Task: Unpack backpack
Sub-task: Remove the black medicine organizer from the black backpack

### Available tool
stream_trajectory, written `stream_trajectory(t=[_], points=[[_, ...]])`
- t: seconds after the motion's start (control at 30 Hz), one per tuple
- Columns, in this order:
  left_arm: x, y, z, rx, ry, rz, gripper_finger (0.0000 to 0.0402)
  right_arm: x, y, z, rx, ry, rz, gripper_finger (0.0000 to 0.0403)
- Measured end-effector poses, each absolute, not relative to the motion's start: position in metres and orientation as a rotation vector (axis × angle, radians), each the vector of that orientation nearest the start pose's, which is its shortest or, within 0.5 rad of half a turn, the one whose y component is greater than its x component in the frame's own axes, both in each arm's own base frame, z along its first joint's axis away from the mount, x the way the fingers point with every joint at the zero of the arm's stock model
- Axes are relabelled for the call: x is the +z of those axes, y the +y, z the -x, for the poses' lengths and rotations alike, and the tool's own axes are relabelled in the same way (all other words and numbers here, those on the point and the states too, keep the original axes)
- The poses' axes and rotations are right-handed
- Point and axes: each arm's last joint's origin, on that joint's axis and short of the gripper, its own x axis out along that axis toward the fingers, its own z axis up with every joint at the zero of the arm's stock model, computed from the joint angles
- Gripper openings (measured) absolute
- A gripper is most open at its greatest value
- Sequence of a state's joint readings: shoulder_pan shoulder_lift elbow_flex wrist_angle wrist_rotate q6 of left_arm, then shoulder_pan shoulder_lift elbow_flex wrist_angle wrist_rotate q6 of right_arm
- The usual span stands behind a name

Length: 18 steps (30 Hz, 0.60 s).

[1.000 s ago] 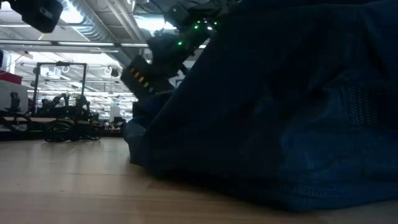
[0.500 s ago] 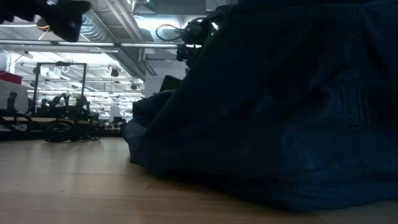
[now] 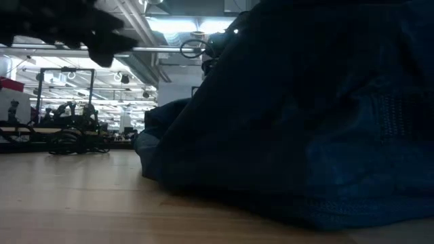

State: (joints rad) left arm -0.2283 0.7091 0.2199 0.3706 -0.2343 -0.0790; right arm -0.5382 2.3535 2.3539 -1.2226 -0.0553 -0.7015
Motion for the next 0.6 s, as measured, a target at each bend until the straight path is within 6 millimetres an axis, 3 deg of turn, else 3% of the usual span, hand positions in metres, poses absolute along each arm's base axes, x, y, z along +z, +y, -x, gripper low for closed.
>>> stream_trajectory(t=[0.23,0.33,0.6], points=[[0.196,-0.024,-0.168,0.038,0.121,0.043,0.0237,0.256,-0.261,-0.406,0.019,1.277,0.22,0.017],[0.196,-0.021,-0.17,0.029,0.127,0.045,0.0237,0.243,-0.258,-0.408,0.061,1.303,0.248,0.017],[0.198,-0.015,-0.171,0.037,0.097,0.036,0.0237,0.218,-0.274,-0.398,0.038,1.334,0.216,0.017]])
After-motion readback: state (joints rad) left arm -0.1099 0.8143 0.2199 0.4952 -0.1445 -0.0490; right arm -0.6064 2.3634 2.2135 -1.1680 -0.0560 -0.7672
